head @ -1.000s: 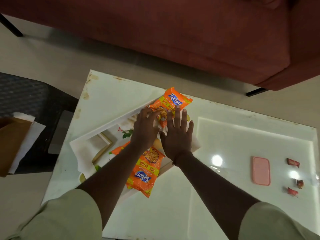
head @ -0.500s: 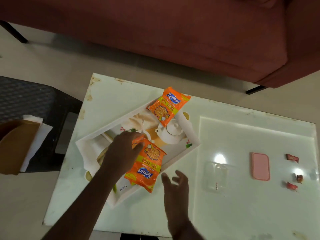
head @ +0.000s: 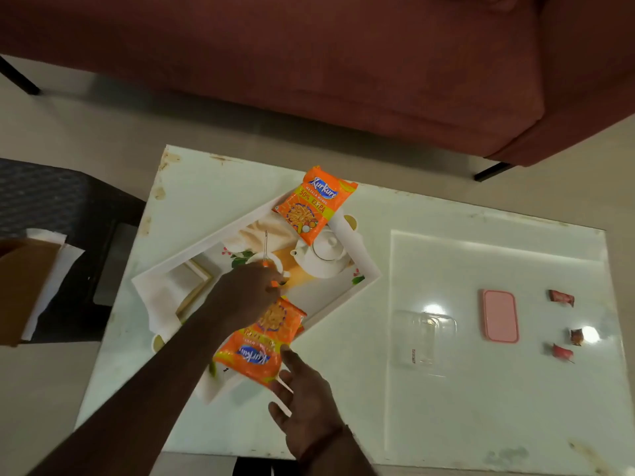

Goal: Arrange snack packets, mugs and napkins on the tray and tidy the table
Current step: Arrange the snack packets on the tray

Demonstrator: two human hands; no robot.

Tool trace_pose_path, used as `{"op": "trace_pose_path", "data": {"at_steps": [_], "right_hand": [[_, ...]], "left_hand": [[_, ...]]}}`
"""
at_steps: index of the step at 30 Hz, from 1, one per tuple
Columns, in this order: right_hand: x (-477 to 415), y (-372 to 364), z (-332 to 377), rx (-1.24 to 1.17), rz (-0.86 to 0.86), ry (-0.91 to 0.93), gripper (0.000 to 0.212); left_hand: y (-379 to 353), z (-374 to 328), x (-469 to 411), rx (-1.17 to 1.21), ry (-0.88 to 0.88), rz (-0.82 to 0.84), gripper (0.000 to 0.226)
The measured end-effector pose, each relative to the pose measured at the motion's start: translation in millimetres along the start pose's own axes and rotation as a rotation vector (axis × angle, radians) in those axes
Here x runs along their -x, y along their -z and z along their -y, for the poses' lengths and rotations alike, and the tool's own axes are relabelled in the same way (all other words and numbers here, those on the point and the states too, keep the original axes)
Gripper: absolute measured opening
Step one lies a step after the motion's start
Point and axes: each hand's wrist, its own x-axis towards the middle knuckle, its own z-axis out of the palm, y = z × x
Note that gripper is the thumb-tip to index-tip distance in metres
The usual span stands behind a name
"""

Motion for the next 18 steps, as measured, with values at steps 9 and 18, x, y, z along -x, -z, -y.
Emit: {"op": "trace_pose_path", "data": {"at_steps": [9, 18], "right_hand": [[-16, -6, -22, 0.110, 0.066, -0.080, 0.070], [-38, -23, -51, 0.220, -0.096, 0.202, 0.024]], "left_hand": [[-18, 16, 39, 0.315, 0.064, -0.097, 0.023], [-37, 72, 114, 0.388, 0.327, -0.050, 0.038]]}}
